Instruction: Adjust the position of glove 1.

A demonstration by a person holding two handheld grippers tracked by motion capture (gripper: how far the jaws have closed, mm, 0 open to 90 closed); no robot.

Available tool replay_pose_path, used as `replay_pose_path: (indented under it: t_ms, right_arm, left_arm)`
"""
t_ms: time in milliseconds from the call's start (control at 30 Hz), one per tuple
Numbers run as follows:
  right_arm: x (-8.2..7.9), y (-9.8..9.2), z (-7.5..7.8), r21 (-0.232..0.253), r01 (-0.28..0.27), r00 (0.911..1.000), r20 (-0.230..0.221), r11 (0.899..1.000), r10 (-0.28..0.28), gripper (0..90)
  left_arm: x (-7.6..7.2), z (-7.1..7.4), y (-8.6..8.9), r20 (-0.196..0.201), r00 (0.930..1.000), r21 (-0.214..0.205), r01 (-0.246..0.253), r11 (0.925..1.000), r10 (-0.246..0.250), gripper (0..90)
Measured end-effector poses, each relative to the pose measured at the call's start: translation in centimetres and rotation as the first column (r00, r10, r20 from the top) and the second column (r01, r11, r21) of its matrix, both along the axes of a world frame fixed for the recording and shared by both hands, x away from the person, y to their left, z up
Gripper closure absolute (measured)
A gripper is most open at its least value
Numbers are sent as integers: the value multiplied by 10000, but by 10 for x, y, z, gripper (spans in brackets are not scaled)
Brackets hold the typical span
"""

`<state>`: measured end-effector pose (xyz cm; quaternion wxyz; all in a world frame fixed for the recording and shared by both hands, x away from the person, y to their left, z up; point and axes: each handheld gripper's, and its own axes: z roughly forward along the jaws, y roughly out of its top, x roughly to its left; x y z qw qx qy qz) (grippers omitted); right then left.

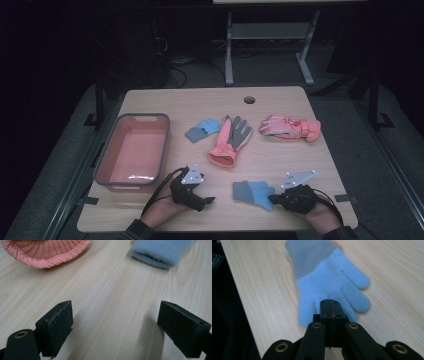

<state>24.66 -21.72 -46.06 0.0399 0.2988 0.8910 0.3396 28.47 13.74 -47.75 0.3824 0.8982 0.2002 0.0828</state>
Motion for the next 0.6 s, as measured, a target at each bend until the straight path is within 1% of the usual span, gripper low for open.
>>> replay_pose_path:
  t_ms: [100,233,267,300,433,500,600]
  right_arm:
    - [5,-2,0,-67,109,9999,50,9999,-108,900]
    - [16,-2,0,-143,237,9996,165,9996,-235,900]
    - [21,-1,0,-210,346,9991,238,9992,-341,900]
    - [21,-1,0,-210,346,9991,238,9992,-341,900]
    - [36,2,0,-191,528,9981,312,9984,-522,900]
    - [39,2,-1,-183,541,9980,337,9984,-535,900]
    - [49,3,-1,-118,630,9974,370,9979,-625,900]
  left_arm:
    - [0,0,0,-3,10000,-8,-14,10000,14,123]
    - [0,0,0,-11,10000,-11,-22,10000,22,123]
    - [0,0,0,-9,10000,-14,-19,10000,19,123]
    - [0,0,0,-7,10000,-11,-22,10000,22,123]
    - [0,0,-1,-32,10000,5,-76,10000,76,123]
    - [0,0,0,-9,10000,0,-62,10000,62,123]
    - [0,0,0,-9,10000,4,-66,10000,66,123]
